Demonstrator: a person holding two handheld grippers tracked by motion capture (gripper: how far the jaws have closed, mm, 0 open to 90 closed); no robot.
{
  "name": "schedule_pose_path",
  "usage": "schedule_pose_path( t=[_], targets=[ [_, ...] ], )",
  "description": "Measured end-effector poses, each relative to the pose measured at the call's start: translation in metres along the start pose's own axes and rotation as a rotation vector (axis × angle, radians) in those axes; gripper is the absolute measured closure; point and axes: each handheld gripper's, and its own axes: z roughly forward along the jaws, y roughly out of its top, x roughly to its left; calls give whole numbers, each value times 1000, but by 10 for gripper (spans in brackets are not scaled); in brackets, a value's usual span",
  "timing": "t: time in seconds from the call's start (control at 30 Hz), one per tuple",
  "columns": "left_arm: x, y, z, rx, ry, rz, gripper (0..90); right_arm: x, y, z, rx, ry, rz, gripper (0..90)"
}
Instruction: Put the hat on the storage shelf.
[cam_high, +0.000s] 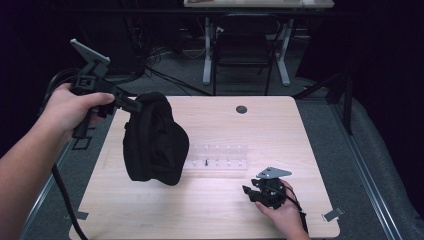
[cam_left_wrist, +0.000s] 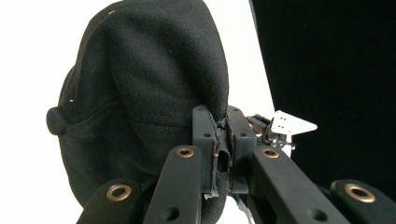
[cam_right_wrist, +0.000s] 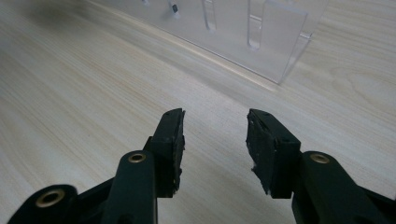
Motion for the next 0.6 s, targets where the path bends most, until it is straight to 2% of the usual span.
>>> schedule_pose_path(
  t=[0.07,0.33,0.6],
  targets=[
    [-2,4,3,-6,-3,1,851,0,0,0,9,-1,-8,564],
    [-6,20,16,-31,-27,-18,852,-4,-1,1,7,2,12,570],
    [-12,28,26,-45,-13,-25,851,-4,-2,2,20,0,8,570]
  ],
)
